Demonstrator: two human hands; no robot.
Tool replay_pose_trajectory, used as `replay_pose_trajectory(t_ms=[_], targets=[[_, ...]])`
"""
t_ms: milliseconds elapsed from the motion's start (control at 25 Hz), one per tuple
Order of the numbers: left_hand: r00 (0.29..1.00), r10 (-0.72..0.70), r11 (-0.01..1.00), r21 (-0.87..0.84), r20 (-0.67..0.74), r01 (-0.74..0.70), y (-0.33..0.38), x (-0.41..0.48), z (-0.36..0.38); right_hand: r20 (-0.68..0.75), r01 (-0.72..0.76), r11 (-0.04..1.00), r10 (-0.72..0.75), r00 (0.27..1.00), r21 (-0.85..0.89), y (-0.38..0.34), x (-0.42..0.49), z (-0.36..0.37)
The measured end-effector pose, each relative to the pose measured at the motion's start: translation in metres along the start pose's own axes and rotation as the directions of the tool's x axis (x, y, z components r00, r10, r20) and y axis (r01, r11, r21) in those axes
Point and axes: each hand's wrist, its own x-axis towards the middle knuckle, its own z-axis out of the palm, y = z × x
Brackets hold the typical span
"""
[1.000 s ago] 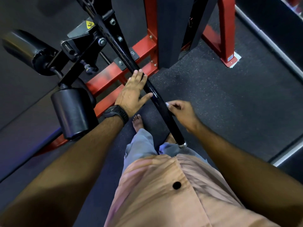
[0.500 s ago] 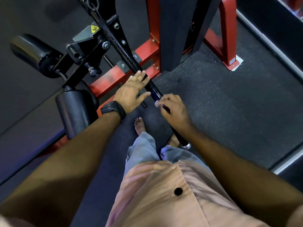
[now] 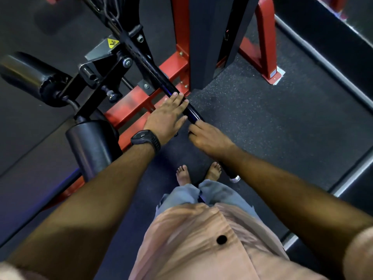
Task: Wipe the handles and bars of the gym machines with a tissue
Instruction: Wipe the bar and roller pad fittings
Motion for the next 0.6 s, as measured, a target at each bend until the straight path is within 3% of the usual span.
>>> replay_pose_trajectory(t_ms=[240, 360, 480, 600], targets=[[0.992, 0.124, 0.992, -0.02, 0.002, -0.124, -0.022, 0.004, 0.005, 0.214, 0.027, 0.98, 0.016, 0.977, -0.197, -0.009, 0.008, -0.014], [0.99, 0.141, 0.99, -0.012, 0.002, -0.141, -0.025, 0.004, 0.006, 0.399, 0.005, 0.971, 0.093, 0.912, -0.237, -0.024, 0.009, -0.018], [0.99, 0.139, 0.99, 0.003, -0.004, -0.139, -0.025, 0.005, 0.007, 0.443, -0.019, 0.971, 0.126, 0.888, -0.239, -0.029, 0.013, -0.022], [0.991, 0.132, 0.991, 0.019, -0.012, -0.132, -0.024, 0.003, 0.005, 0.533, 0.085, 0.959, 0.076, 0.843, -0.27, -0.033, 0.016, -0.022]])
